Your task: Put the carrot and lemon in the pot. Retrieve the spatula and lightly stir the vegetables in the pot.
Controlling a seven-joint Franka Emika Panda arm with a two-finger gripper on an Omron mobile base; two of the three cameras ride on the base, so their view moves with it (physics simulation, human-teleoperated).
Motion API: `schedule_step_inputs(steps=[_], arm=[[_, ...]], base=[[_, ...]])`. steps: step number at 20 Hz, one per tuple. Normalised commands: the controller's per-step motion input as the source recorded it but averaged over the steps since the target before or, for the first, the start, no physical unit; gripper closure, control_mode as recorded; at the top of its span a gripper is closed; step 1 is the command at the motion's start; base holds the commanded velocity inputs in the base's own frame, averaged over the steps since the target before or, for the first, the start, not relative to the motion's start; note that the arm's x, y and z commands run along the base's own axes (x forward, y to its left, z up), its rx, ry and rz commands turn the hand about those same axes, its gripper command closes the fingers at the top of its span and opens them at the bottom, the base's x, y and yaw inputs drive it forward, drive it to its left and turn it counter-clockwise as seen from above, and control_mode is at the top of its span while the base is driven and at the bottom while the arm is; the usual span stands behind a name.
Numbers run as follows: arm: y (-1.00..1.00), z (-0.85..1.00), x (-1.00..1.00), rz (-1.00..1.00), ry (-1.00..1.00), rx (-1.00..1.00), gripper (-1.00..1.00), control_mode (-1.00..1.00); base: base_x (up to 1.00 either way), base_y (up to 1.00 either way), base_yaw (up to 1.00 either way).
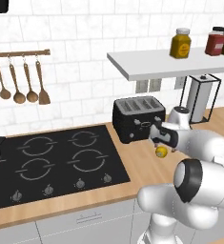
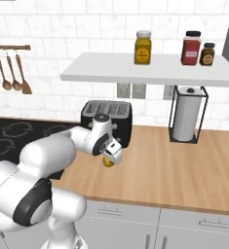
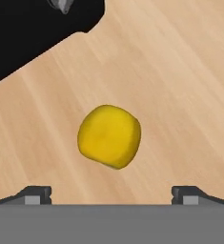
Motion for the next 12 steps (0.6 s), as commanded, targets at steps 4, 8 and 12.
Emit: schedule_step_inputs(steps=[4,8,12], arm=[[0.00,-0.23,0.23,-0.06,0.05,0.03,-1.00,-1.00],[0.00,-0.25,0.15,-0.05,0.05,0.01,-1.00,-1.00],[-0.02,-0.20,0.15,-0.05,0.05,0.03,-1.00,-1.00]], base=[[0.00,0.00,0.00],[0.00,0.00,0.00],[0.00,0.00,0.00]])
